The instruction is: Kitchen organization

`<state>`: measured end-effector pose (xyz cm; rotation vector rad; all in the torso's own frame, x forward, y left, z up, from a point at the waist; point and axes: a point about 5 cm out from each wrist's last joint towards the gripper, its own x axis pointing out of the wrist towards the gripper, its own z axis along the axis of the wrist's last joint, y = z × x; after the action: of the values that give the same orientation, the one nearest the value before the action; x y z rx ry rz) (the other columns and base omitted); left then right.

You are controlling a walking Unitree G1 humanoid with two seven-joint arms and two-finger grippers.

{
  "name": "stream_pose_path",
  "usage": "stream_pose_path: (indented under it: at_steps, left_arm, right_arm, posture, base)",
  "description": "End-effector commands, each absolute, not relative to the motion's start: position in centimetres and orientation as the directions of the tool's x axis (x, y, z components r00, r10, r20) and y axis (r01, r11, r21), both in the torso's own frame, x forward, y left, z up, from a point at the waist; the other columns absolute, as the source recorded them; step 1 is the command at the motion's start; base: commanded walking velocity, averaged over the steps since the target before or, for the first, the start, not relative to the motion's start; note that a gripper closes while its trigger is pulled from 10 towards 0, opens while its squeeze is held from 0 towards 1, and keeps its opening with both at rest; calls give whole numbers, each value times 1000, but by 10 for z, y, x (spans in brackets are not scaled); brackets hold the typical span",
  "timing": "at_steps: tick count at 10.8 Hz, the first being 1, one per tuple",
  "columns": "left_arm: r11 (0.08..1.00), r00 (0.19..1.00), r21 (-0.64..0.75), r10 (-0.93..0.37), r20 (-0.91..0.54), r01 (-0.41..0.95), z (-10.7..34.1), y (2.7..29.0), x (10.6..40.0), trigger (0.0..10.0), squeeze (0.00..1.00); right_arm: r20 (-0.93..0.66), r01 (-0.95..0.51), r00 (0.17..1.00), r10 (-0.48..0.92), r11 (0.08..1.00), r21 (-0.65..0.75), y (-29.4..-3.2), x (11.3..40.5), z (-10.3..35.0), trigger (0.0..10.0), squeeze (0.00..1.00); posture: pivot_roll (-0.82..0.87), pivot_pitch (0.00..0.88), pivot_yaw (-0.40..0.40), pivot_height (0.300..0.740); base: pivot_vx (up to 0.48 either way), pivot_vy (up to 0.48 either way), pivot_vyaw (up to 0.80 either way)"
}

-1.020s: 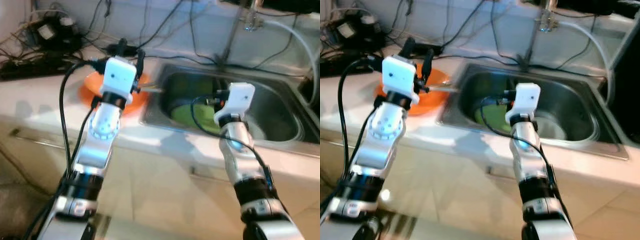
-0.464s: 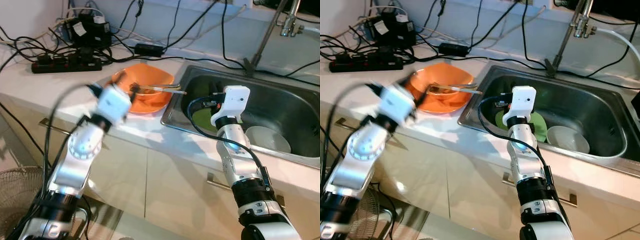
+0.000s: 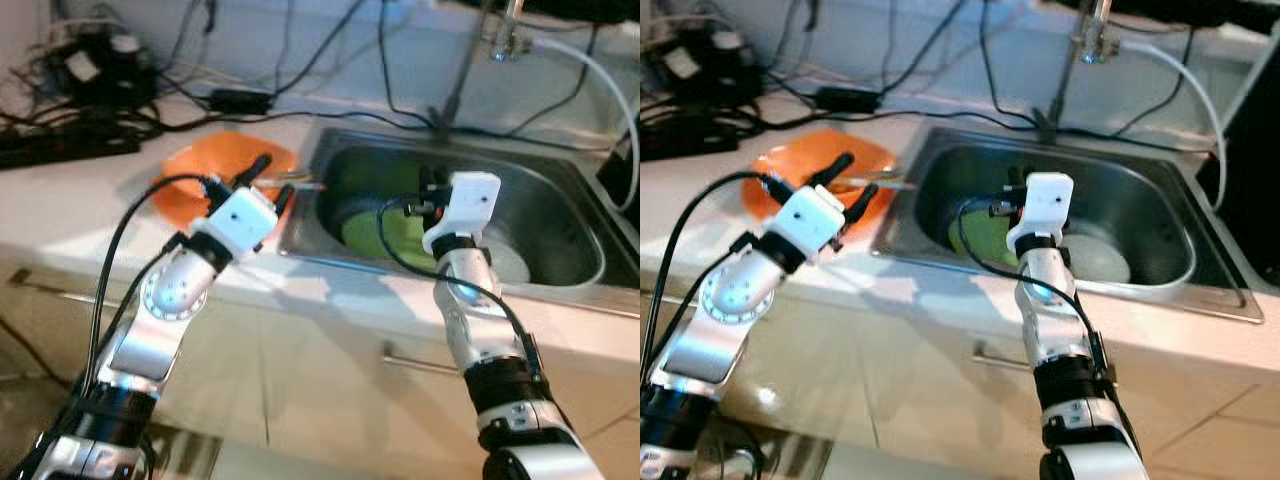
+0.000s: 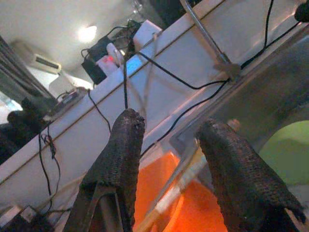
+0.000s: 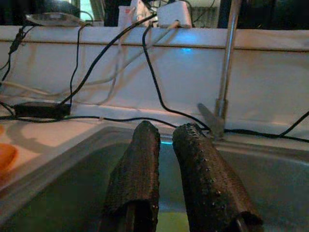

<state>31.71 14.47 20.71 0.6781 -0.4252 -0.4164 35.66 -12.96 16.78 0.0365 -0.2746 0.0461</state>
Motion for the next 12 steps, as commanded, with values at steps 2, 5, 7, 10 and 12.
stream_pose_path:
  at_steps: [2, 5, 7, 10, 12]
  left_arm:
    - [632, 814, 736, -546, 199, 244, 212, 141, 320, 10000, 0]
    - [407, 729, 847, -684, 32, 344, 210, 135, 319, 10000, 0]
    - [352, 720, 873, -694, 0, 339, 212, 136, 320, 10000, 0]
    - [252, 748, 934, -663, -25, 255, 216, 126, 337, 10000, 0]
    - [253, 752, 936, -659, -19, 245, 214, 117, 346, 10000, 0]
  right_arm:
    - [272, -39, 962, 23, 998, 51, -131, 358, 171, 10000, 0]
    - [271, -38, 962, 20, 997, 64, -127, 359, 171, 10000, 0]
    - [273, -37, 962, 17, 997, 68, -126, 359, 171, 10000, 0]
    - [273, -34, 962, 13, 997, 75, -125, 359, 172, 10000, 0]
    - [276, -33, 961, 11, 997, 75, -125, 360, 173, 10000, 0]
  posture:
    - [257, 1, -45, 740]
    - [259, 12, -35, 740]
    - [257, 17, -28, 740]
    - [255, 17, -30, 740]
    - [249, 15, -28, 740]
  base:
    - [0, 0, 0]
    - [0, 0, 0]
    - [0, 0, 0]
    - [0, 0, 0]
    - [0, 0, 0]
